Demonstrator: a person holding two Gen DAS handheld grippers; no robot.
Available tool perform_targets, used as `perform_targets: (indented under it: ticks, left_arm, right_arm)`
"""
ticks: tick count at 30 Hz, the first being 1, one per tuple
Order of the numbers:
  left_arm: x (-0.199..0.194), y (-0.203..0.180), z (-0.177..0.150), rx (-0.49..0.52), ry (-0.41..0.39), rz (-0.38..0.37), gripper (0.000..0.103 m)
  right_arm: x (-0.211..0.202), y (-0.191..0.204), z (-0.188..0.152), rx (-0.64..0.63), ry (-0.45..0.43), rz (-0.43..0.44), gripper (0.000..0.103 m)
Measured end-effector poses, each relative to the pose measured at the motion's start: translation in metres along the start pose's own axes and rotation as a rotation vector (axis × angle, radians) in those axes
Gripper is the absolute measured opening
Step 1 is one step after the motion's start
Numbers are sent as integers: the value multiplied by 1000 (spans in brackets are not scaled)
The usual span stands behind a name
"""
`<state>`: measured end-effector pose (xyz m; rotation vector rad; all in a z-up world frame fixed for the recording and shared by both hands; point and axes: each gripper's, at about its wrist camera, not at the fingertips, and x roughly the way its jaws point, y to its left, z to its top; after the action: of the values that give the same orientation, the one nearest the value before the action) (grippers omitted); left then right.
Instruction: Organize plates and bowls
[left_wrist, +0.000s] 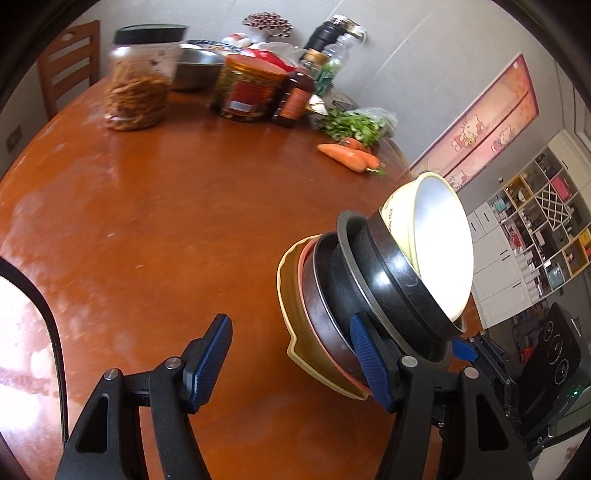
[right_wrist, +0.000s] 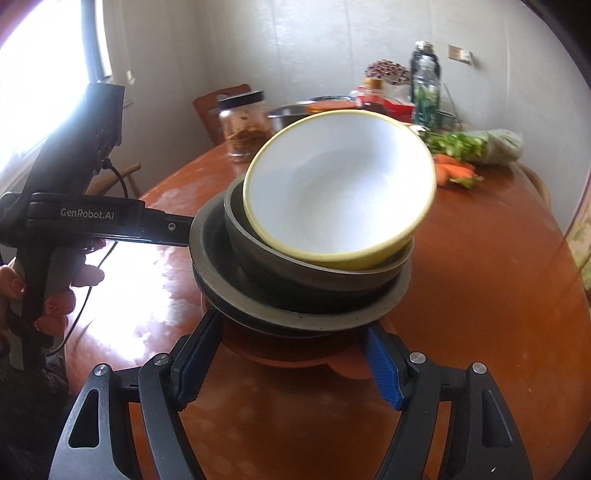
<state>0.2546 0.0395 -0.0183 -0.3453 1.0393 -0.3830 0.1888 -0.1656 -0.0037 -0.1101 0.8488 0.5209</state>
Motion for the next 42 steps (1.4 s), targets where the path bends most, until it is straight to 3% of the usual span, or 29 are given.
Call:
perform_targets:
  ticks: [18,27,39,42]
  left_arm:
    - [5,-33,-3,42,-34,86,66]
    - [-24,-35,-18,51,-125,142,66]
    - [-63,-53,-84,94,-238,316,71]
    - [-64,-57,-103,96,-236,312,72]
  right_arm:
    - [-14,-27,-9,57,-24,-17,76]
    - [-32,-21,-13,69,-55,-37,76]
    - [-65,13,-43,26,-143,-99,77]
    - [-69,13,-57,37,-152,-120,78]
